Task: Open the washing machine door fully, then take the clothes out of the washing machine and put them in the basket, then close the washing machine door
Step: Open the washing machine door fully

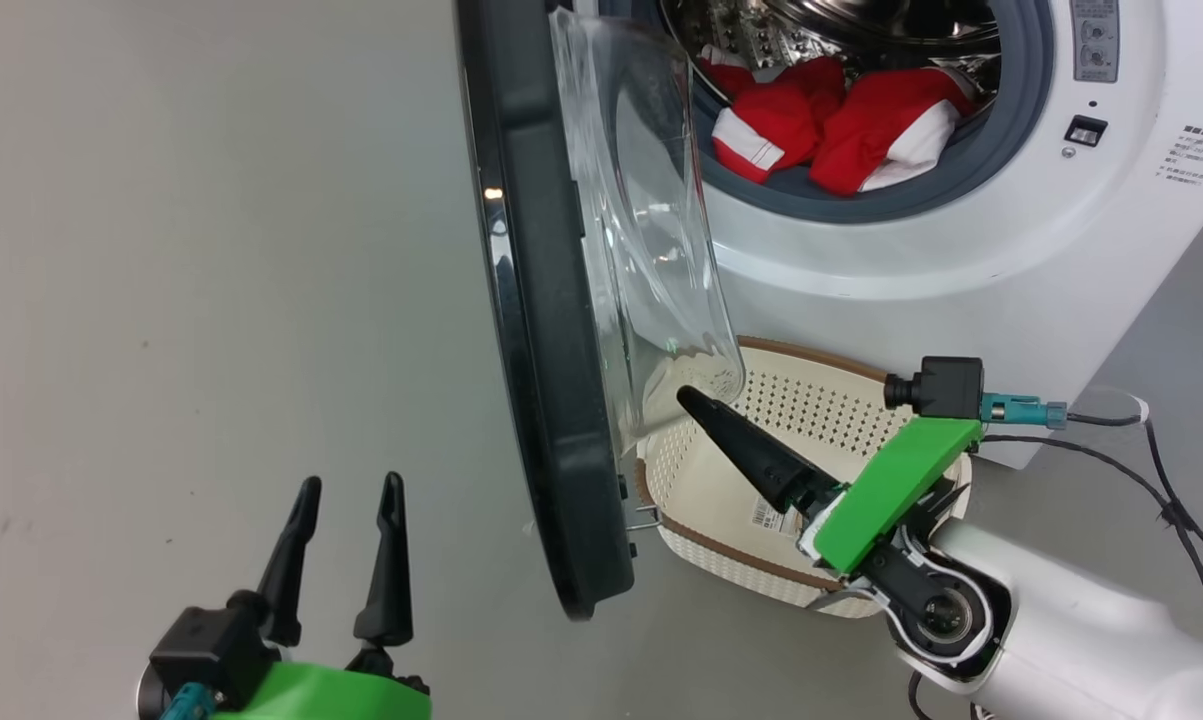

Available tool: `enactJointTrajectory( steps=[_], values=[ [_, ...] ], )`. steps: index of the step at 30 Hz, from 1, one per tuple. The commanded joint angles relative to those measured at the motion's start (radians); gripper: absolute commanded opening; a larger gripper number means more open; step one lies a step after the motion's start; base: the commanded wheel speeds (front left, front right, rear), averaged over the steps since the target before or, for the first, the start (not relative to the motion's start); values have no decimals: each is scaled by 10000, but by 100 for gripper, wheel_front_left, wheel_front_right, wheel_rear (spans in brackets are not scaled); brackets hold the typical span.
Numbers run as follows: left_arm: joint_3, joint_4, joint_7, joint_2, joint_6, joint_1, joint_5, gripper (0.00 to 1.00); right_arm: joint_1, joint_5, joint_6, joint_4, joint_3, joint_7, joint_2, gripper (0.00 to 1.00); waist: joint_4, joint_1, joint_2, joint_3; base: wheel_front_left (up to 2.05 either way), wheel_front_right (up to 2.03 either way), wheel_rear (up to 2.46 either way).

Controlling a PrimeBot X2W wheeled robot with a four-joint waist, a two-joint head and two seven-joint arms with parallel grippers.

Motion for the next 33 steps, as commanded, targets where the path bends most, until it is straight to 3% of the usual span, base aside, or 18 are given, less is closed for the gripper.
enactJointTrajectory(
  steps=[1, 5, 16, 27, 33],
  values=[
    [328, -228, -51, 152, 20, -89, -55, 100, 188, -259, 65, -126, -8, -156, 44, 100, -17, 0, -1, -28, 0, 0, 0],
    [316, -229, -51, 152, -2, -53, -36, 100, 284, -1785, 65, 504, -196, -470, 156, 100, -64, 0, -1, -127, 0, 0, 0],
    [368, -234, -51, 152, -36, 27, 18, 100, 1897, -7323, 65, 1442, -3827, -494, 1700, 100, -178, 0, -1, -257, 0, 0, 0],
    [395, -291, -51, 152, -7, 89, 5, 100, 3454, -12570, 65, 757, -6537, -495, 2952, 100, -173, 0, -1, -348, 0, 0, 0],
    [404, -320, -51, 152, 13, 116, 52, 100, 4157, -14763, 65, 140, -7282, -495, 3327, 100, -179, 0, -1, -366, 0, 0, 0]
  ],
)
